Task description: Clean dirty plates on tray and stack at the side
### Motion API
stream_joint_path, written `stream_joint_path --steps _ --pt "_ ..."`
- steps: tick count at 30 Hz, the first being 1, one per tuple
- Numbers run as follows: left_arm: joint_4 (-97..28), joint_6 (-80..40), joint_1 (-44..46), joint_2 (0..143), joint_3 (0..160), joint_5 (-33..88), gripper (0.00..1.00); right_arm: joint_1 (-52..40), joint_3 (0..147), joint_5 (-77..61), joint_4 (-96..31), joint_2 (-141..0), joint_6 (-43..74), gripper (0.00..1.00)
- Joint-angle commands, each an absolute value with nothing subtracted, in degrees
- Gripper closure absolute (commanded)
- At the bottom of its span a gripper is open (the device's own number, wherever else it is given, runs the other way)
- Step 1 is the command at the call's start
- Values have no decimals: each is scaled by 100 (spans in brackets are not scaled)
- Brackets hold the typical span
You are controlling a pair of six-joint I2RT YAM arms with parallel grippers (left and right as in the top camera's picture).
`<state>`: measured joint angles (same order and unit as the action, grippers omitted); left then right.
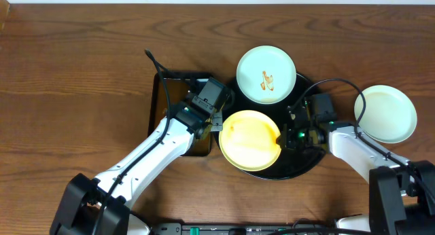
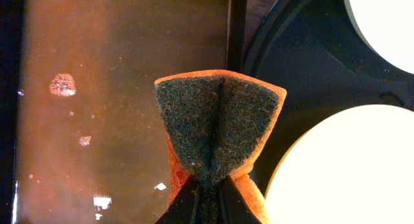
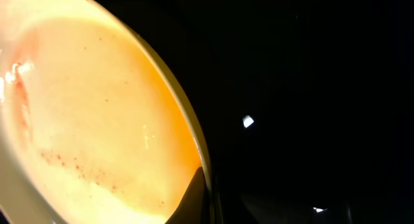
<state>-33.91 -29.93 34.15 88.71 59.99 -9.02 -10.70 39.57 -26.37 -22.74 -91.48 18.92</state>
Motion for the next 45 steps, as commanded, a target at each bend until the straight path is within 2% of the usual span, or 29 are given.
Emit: stream_joint_path --steps 1,11,19,21,29,38,45 --pt "-3450 -2956 3339 8792 5975 -1022 92 -819 3983 -2692 -2379 -8941 1485 99" --pt "-3599 -2910 2808 8792 5975 -1017 92 -228 5004 -1103 -4445 -8169 1140 99" --pt "-3599 -2912 2644 8792 5975 -1017 92 -235 5588 -360 -4960 -7612 1061 99" --pt "-3601 -2912 2598 8792 5975 -1017 92 -239 5588 211 -5103 -7448 1061 99" --pt "-3599 -2912 2567 8792 5975 -1017 92 -467 5588 676 -4805 -6995 919 99" --pt "-3599 -2912 2567 8792 5975 -1017 92 -972 5588 2248 -4823 -6873 676 99" --pt "-3599 -2915 2567 8792 5975 -1015 92 -1769 5588 3472 -4711 -6875 674 99"
